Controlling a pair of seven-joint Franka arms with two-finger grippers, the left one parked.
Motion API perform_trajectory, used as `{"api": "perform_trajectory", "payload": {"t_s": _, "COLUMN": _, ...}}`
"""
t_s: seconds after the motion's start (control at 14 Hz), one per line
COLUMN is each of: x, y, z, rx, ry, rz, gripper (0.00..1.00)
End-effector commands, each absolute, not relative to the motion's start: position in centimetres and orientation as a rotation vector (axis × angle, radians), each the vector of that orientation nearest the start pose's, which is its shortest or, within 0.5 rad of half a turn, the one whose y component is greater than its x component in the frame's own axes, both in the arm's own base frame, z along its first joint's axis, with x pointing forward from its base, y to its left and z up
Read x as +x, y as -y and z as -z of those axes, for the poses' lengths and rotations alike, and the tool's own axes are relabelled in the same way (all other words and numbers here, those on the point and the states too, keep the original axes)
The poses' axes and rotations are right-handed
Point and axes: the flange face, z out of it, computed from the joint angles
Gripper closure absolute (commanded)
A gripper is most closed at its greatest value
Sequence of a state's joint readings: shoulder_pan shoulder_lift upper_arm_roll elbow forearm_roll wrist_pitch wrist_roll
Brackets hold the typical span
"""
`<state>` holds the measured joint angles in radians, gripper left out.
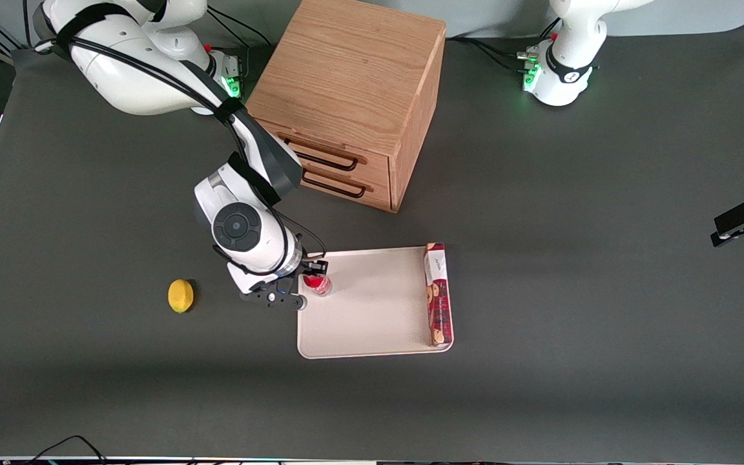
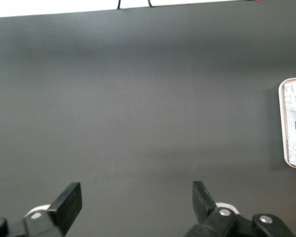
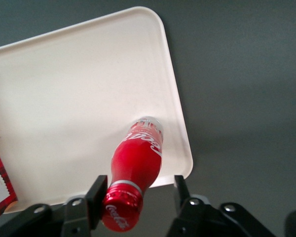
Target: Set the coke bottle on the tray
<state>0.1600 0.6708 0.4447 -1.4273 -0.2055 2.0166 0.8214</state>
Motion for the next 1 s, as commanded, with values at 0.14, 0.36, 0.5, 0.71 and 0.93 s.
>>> {"api": "perform_trajectory", "payload": {"t_s": 0.14, "x": 60.1, "y": -30.1, "z": -47.7, "rx": -3.171, "ry": -0.379, "rz": -0.027, "gripper": 0.00}}
{"api": "perform_trajectory", "payload": {"t_s": 0.36, "x": 56.7, "y": -22.7, "z": -57.3, "rx": -3.222, "ry": -0.218, "rz": -0.126, "gripper": 0.00}}
{"api": "perform_trajectory", "payload": {"t_s": 0.5, "x": 54.3, "y": -14.7, "z": -61.8, "rx": -3.193, "ry": -0.140, "rz": -0.256, "gripper": 0.00}}
{"api": "perform_trajectory", "payload": {"t_s": 0.71, "x": 50.5, "y": -2.8, "z": -63.0, "rx": -3.162, "ry": -0.050, "rz": -0.280, "gripper": 0.00}}
{"api": "perform_trajectory", "payload": {"t_s": 0.93, "x": 45.6, "y": 2.8, "z": -59.2, "rx": -3.140, "ry": -0.072, "rz": -0.165, "gripper": 0.00}}
